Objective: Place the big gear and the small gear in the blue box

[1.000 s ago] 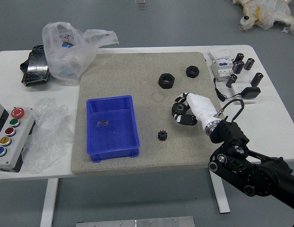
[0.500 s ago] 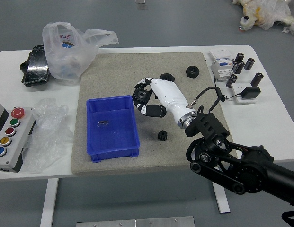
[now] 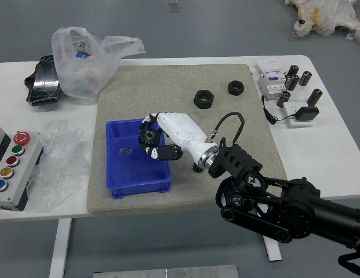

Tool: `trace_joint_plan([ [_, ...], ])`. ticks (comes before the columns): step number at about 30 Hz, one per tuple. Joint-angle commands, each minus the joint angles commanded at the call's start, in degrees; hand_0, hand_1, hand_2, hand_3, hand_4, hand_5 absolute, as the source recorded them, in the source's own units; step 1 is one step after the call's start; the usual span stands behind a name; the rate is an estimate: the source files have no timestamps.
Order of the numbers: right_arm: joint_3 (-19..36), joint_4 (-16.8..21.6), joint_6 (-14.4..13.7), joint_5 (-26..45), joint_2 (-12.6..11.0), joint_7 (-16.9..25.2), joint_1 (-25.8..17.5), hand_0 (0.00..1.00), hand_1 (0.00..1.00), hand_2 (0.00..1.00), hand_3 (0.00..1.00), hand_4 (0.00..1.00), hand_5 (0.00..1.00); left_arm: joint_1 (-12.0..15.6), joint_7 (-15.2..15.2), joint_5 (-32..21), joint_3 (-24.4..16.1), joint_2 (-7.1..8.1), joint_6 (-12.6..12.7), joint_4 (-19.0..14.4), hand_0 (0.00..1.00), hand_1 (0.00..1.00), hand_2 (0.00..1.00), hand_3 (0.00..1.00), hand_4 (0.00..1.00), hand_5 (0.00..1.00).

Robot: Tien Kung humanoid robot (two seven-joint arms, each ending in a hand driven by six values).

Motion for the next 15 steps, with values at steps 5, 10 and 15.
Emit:
trace_joint_plan([
  [5, -0.2, -0.2, 2.9, 0.8, 0.2, -0.7, 0.1, 0.45, 0.582, 0.531, 0.524, 0.572, 0.002, 0.0, 0.2, 0.3, -0.3, -0.07, -0.1, -0.1, 0.645, 0.543, 0.544, 0.652, 0.659, 0.161],
  [10, -0.6, -0.3, 4.2, 1.3, 0.3, -0.9, 0.3, 0.456, 0.597, 0.557, 0.566, 0.585, 0.002, 0.0, 0.3, 0.6, -0.4, 0.04, -0.1, -0.1, 0.645, 0.543, 0.544, 0.653, 0.659, 0.161],
  [15, -0.7, -0.3, 4.2, 1.4, 0.3, -0.8, 0.4, 0.456, 0.597, 0.557, 0.566, 0.585, 0.002, -0.1, 0.2, 0.6, -0.3, 0.07, -0.1, -0.1, 0.645, 0.543, 0.544, 0.653, 0.659, 0.161],
])
